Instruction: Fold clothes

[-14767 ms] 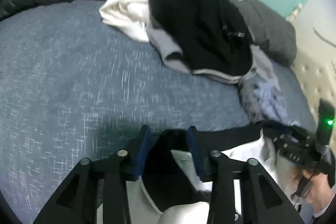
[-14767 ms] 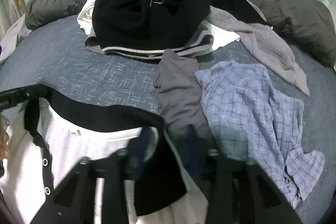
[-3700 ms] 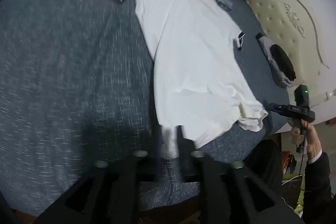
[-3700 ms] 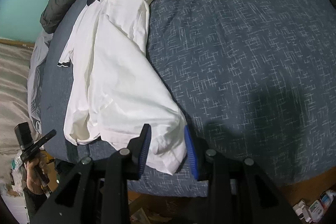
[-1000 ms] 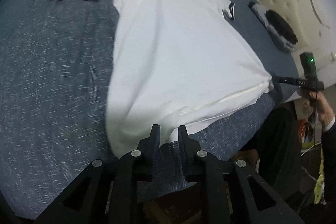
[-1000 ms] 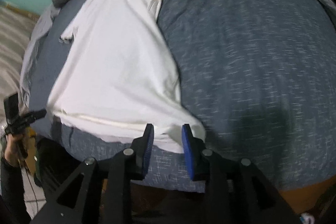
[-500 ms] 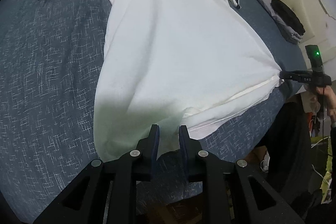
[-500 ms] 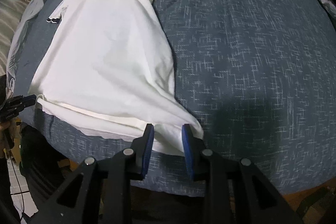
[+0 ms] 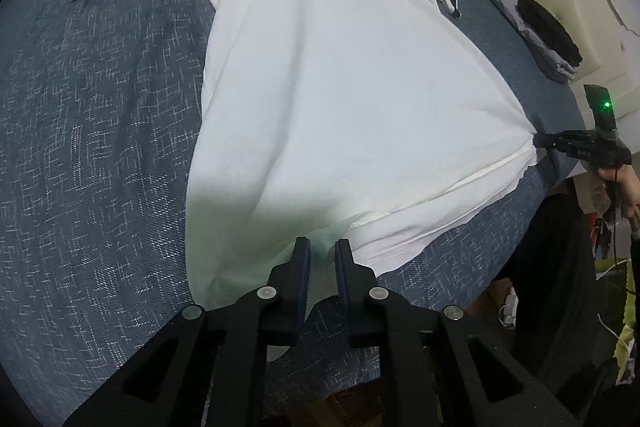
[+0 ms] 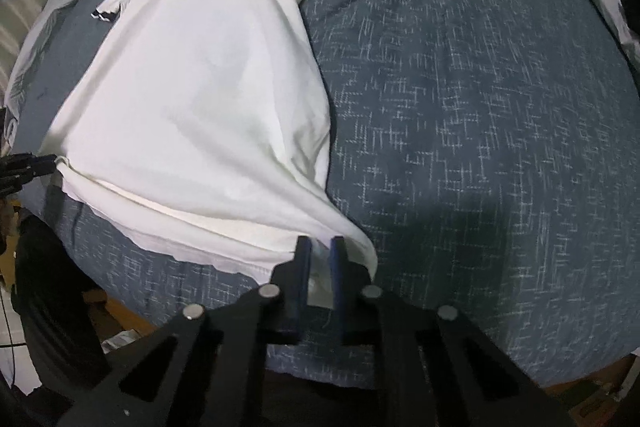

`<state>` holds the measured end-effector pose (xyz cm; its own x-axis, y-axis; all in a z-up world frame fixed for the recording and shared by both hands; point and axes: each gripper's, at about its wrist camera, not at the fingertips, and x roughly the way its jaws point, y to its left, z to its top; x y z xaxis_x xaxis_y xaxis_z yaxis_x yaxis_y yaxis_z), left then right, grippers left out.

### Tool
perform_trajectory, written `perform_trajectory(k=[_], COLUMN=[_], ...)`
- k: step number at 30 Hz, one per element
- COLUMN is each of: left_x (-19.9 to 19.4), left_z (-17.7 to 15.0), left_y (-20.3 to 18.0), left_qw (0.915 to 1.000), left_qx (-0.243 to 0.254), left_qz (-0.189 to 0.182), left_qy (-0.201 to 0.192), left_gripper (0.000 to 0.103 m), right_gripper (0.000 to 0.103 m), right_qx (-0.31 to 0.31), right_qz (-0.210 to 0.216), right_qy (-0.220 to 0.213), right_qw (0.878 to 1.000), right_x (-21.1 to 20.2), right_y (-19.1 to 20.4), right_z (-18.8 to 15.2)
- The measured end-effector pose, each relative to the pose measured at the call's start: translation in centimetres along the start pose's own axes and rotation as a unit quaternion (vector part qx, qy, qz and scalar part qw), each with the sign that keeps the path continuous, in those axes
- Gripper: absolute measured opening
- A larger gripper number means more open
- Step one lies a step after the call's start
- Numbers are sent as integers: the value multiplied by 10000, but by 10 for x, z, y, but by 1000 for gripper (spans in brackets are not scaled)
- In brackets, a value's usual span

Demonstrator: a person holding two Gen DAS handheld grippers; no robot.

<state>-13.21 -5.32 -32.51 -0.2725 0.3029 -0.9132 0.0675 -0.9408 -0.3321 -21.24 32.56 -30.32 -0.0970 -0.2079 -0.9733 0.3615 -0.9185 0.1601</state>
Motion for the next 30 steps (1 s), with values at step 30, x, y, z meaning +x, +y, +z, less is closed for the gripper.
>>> perform_trajectory(k=[30], left_x=[-5], left_z=[5], left_y=[-12], left_qw=[10000], left_qx=[64], left_qz=[-8], left_qy=[-66], left_gripper=[12], right_gripper=[4], right_qx=[48], right_qz=[200], right_qy=[-146], right_qw=[9997], right_x=[-14], right_y=[-4], right_z=[-8])
